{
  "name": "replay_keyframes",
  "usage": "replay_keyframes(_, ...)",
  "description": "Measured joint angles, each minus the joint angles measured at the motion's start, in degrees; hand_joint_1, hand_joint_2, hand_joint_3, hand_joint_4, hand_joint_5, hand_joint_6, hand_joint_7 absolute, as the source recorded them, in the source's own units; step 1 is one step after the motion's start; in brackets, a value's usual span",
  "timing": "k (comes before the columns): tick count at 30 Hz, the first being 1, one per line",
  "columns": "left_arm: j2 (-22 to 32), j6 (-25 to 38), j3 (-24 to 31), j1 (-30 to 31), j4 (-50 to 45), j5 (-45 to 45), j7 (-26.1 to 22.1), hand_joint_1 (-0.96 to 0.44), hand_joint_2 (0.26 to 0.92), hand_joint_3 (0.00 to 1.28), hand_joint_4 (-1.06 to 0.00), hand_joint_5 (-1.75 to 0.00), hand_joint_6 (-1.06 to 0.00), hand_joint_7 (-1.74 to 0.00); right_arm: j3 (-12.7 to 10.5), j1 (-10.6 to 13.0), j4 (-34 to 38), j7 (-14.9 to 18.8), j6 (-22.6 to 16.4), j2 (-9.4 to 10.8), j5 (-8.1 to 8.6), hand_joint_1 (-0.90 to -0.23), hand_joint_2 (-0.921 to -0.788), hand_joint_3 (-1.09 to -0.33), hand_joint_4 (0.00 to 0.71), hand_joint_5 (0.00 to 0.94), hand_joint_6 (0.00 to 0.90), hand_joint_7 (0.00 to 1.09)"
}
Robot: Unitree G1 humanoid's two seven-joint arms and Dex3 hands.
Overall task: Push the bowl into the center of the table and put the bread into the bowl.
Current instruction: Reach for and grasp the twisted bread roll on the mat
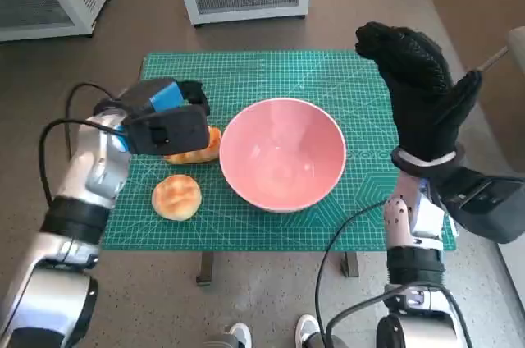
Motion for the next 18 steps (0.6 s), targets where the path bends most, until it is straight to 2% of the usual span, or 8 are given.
replay_keyframes(11,1.29,0.05,8.34,8.34,-23.1,-3.97,-0.14,0.0,0.92,0.08,-0.71,-1.14,-0.59,-1.21,0.02,0.0,-0.49,0.15,0.07,0.01,0.19,-0.583,-0.921,-0.569,0.298,0.009,0.061,0.59)
replay_keyframes(18,1.3,-2.94,10.9,12.88,-36.99,-7.18,-1.3,0.0,0.917,0.06,-0.72,-1.19,-0.63,-1.11,0.06,0.56,-0.66,1.0,0.89,-0.01,0.81,-0.582,-0.921,-0.571,0.299,0.008,0.06,0.59)
